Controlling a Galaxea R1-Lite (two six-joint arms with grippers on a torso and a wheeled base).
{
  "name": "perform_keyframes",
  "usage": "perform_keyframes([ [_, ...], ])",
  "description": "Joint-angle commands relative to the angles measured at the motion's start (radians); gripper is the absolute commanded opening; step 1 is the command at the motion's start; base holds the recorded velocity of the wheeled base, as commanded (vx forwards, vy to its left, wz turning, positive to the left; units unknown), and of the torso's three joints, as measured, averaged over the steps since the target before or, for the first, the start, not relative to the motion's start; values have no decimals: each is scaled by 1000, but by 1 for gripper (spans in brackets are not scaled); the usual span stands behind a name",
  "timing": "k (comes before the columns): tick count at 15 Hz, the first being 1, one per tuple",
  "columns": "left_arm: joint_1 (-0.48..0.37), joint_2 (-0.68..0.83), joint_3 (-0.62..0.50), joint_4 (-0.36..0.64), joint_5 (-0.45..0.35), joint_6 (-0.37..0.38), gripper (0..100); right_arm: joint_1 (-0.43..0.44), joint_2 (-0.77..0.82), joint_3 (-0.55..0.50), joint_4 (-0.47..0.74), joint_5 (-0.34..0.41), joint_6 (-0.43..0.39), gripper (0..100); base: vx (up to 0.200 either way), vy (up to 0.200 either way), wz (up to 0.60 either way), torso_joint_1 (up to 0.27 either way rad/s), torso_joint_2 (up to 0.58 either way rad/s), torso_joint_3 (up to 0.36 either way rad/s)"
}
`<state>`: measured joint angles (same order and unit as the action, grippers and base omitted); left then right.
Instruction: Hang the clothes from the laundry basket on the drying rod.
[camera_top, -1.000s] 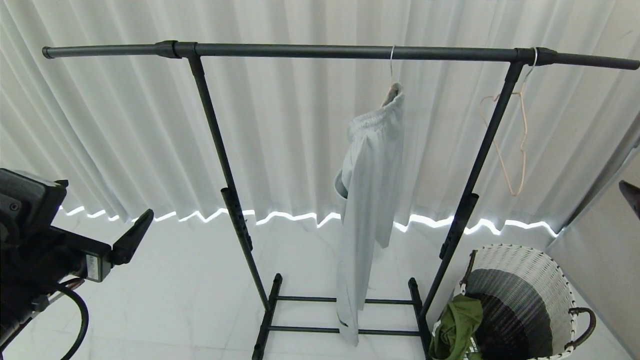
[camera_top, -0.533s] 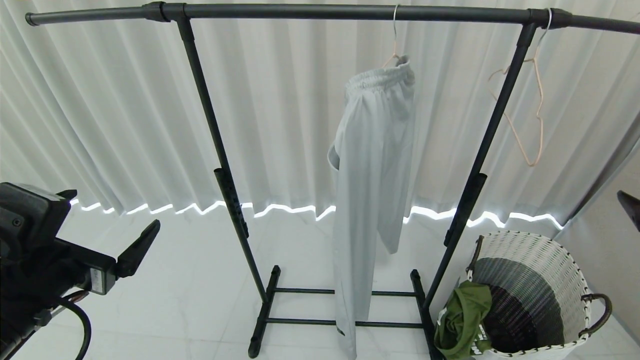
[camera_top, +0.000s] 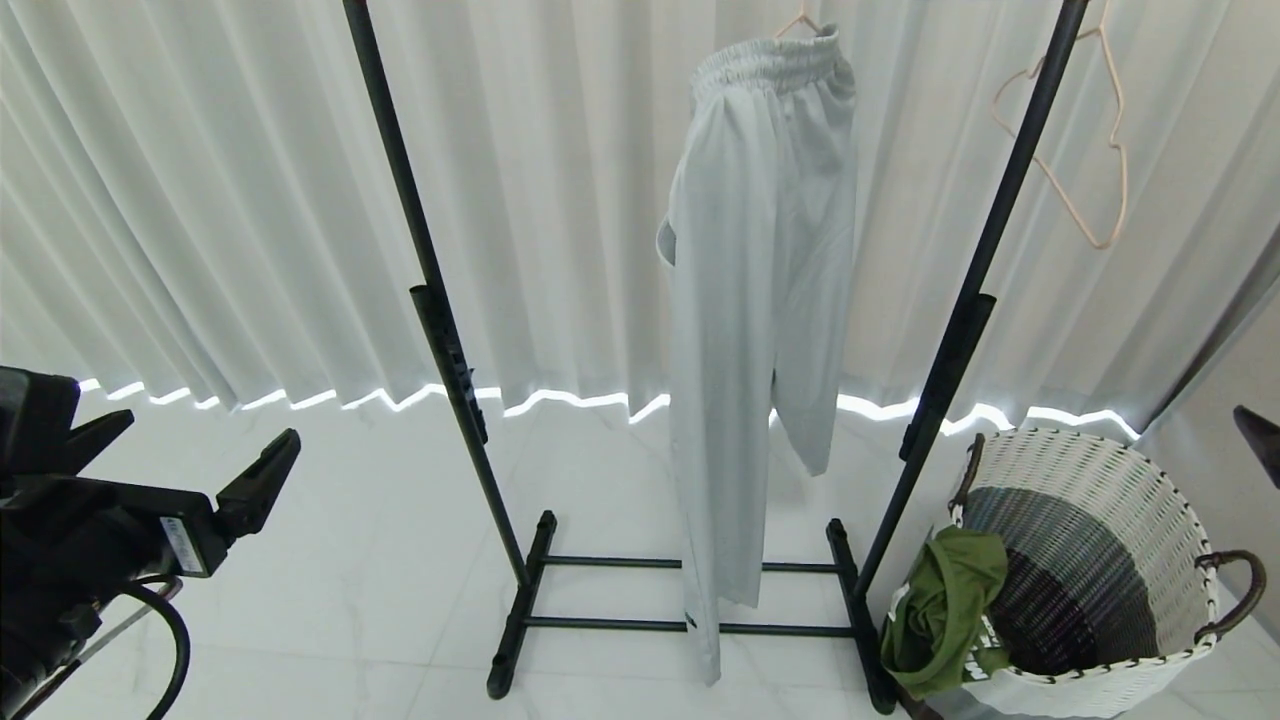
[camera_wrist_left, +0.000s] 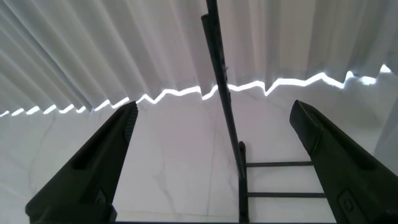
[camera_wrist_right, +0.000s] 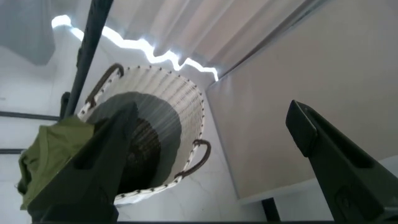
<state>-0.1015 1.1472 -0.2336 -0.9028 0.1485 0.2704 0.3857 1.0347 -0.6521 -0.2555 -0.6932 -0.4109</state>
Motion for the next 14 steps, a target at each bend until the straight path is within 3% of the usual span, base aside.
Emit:
perform_keyframes([
  [1, 6, 11, 5, -1, -4, 0, 100, -1, 1, 26, 1, 0, -3, 100, 0, 0, 0, -129, 456, 315],
  [6, 0, 11, 13, -1, -7, 0, 100, -11, 7, 140, 1, 9, -65, 100, 0, 0, 0, -77, 297, 210],
  [9, -49, 9, 14, -1, -7, -2, 100, -21, 54, 192, 2, 109, -74, 100, 200, 0, 0, -9, 45, 36],
  [14, -75, 17, 20, -1, -7, 4, 100, -48, 211, 207, -2, 184, -14, 100, 200, 0, 0, 2, 10, 6],
])
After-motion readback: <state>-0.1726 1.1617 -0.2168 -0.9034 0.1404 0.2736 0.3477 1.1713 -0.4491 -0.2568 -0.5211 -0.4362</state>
